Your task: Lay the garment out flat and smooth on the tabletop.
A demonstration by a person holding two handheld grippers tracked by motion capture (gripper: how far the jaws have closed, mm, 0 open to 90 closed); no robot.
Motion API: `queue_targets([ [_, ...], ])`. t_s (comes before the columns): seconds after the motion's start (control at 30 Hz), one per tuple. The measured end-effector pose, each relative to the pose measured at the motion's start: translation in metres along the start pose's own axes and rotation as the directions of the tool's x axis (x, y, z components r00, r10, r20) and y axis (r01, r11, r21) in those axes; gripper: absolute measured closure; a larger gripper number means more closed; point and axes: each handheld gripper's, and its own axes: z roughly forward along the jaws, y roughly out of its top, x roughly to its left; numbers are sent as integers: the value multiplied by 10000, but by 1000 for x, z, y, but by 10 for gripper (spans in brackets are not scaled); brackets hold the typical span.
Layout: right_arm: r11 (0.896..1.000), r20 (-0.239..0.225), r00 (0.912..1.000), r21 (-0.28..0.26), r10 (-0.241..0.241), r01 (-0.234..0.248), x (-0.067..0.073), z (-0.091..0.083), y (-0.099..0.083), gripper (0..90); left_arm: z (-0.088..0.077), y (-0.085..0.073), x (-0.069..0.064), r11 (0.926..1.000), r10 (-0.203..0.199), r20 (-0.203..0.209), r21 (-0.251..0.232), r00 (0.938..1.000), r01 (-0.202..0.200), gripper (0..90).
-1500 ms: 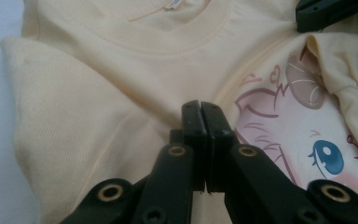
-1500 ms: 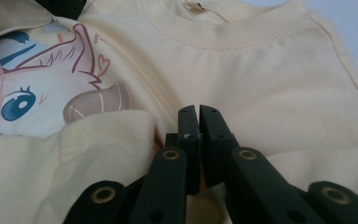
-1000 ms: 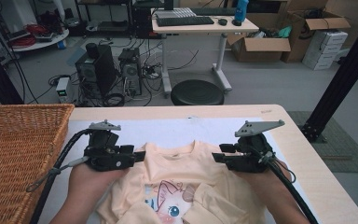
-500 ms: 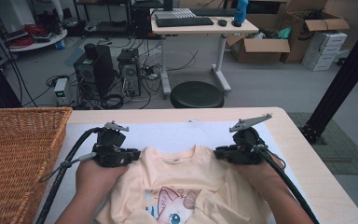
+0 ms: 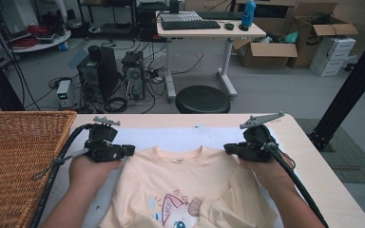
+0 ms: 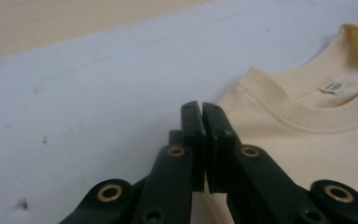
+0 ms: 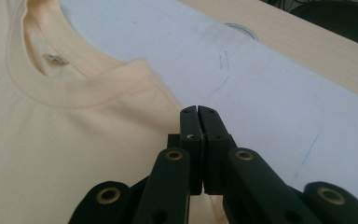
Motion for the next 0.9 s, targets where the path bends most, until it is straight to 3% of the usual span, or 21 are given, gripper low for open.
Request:
queue_targets([
  [0.07,10000,216,9998,1,42,-43,-4,2,3,900,4,6,4,9998,31,69,193,10000,-32,884],
  [0.13,9997,-45,9997,12,257,-257,-7,3,4,879,6,9,6,9995,1,241,328,9997,-9,883],
  [0.23,9996,-299,9995,271,-43,51,-4,4,3,745,7,6,6,9994,114,291,333,9995,-124,867],
  [0.27,9995,-325,9995,329,-2,12,-3,5,2,707,6,5,7,9997,11,249,255,9997,-17,835],
  [0.3,9994,-369,9993,344,97,-84,-3,5,1,674,6,5,10,9991,-323,258,271,9991,316,747],
  [0.37,9984,-481,9986,538,196,-170,-2,7,0,643,4,4,12,9948,-1002,596,218,9932,991,645],
  [0.47,9968,-425,9990,799,118,-83,-1,8,-2,608,1,3,7,9944,-1044,632,221,9925,1032,572],
  [0.53,9952,-558,9980,941,309,-255,-1,8,-6,594,0,-1,5,9946,-993,647,375,9930,970,547],
  [0.6,9959,-559,9976,833,411,-364,0,6,-8,643,0,-5,3,9926,-1105,701,593,9914,1064,511],
  [0.67,9962,-572,9982,861,205,-155,5,4,-10,770,-1,-12,-2,9939,-1015,569,479,9932,989,522],
  [0.77,9962,-802,9960,804,402,-337,8,2,-13,857,-4,-20,-9,9974,-572,283,461,9980,559,771],
  [0.8,9958,-821,9958,843,413,-343,8,1,-13,864,-4,-21,-9,9971,-599,420,495,9973,578,853],
  [0.9,9949,-509,9987,1004,-71,122,10,0,-9,872,-4,-19,-8,9980,-404,379,504,9985,385,875],
])
